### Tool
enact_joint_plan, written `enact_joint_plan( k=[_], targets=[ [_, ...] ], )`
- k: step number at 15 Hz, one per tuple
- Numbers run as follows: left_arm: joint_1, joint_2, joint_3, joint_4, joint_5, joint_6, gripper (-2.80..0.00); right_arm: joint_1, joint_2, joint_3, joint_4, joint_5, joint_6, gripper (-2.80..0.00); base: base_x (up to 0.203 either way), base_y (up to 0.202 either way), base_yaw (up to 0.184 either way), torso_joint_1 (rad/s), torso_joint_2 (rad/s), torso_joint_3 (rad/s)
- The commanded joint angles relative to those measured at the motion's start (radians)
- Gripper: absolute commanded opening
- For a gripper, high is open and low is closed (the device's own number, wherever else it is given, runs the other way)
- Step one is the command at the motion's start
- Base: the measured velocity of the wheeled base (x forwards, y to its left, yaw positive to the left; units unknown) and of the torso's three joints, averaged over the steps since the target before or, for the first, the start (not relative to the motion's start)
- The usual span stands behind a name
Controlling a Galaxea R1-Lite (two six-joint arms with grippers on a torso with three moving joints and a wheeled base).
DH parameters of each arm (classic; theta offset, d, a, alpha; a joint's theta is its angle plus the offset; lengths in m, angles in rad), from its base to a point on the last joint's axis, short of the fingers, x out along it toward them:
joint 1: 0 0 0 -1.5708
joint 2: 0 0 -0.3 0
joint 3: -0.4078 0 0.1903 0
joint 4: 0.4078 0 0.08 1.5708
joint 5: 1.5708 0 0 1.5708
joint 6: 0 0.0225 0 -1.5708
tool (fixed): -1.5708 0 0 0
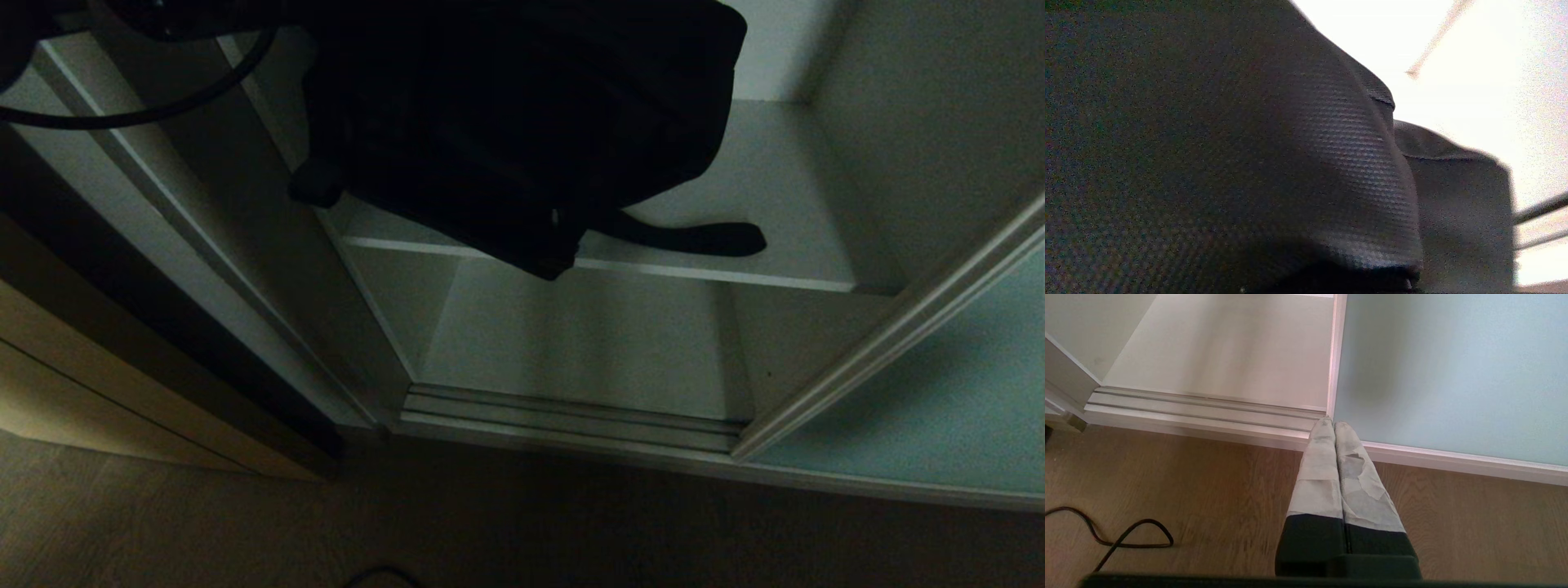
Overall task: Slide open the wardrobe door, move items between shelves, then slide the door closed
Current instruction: Place the bag on the lower shelf
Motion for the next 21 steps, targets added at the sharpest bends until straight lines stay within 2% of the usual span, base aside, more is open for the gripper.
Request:
enact_joint_plan(
  k=[1, 2, 5, 8, 10, 12, 15, 18, 21],
  targets=[
    [-0.014, -0.066, 0.032, -0.003, 0.024, 0.049, -2.8, 0.0, 0.0, 0.0, -0.001, 0.0, 0.0, -2.8, 0.0, 0.0, 0.0, 0.0, 0.0, 0.0],
    [-0.014, -0.094, 0.044, 0.008, 0.027, 0.061, -2.8, 0.0, 0.0, 0.0, -0.001, 0.0, 0.0, -2.8, 0.0, 0.0, 0.0, 0.0, 0.0, 0.0],
    [0.001, -0.156, 0.034, 0.138, 0.016, 0.067, -2.8, 0.0, 0.0, 0.0, -0.001, 0.0, 0.0, -2.8, 0.0, 0.0, 0.0, 0.0, 0.0, 0.0],
    [0.064, -0.194, 0.041, 0.223, -0.068, 0.064, -2.8, 0.0, 0.0, 0.0, -0.001, 0.0, 0.0, -2.8, 0.0, 0.0, 0.0, 0.0, 0.0, 0.0],
    [0.123, -0.216, 0.044, 0.251, -0.123, 0.064, -2.8, 0.0, 0.0, 0.0, -0.001, 0.0, 0.0, -2.8, 0.0, 0.0, 0.0, 0.0, 0.0, 0.0],
    [0.174, -0.27, 0.064, 0.279, -0.212, 0.066, -2.8, 0.0, 0.0, 0.0, -0.001, 0.0, 0.0, -2.8, 0.0, 0.0, 0.0, 0.0, 0.0, 0.0],
    [0.302, -0.349, 0.073, 0.374, -0.316, 0.07, -2.8, 0.001, 0.0, 0.0, -0.001, 0.0, 0.0, -2.8, 0.0, 0.0, 0.0, 0.0, 0.0, 0.0],
    [0.411, -0.455, 0.096, 0.516, -0.369, 0.097, -2.8, 0.0, 0.0, 0.0, -0.001, 0.0, 0.0, -2.8, 0.0, 0.0, 0.0, 0.0, 0.0, 0.0],
    [0.48, -0.522, 0.135, 0.553, -0.393, 0.108, -2.8, 0.0, 0.0, 0.0, -0.001, 0.0, 0.0, -2.8, 0.0, 0.0, 0.0, 0.0, 0.0, 0.0]
  ],
)
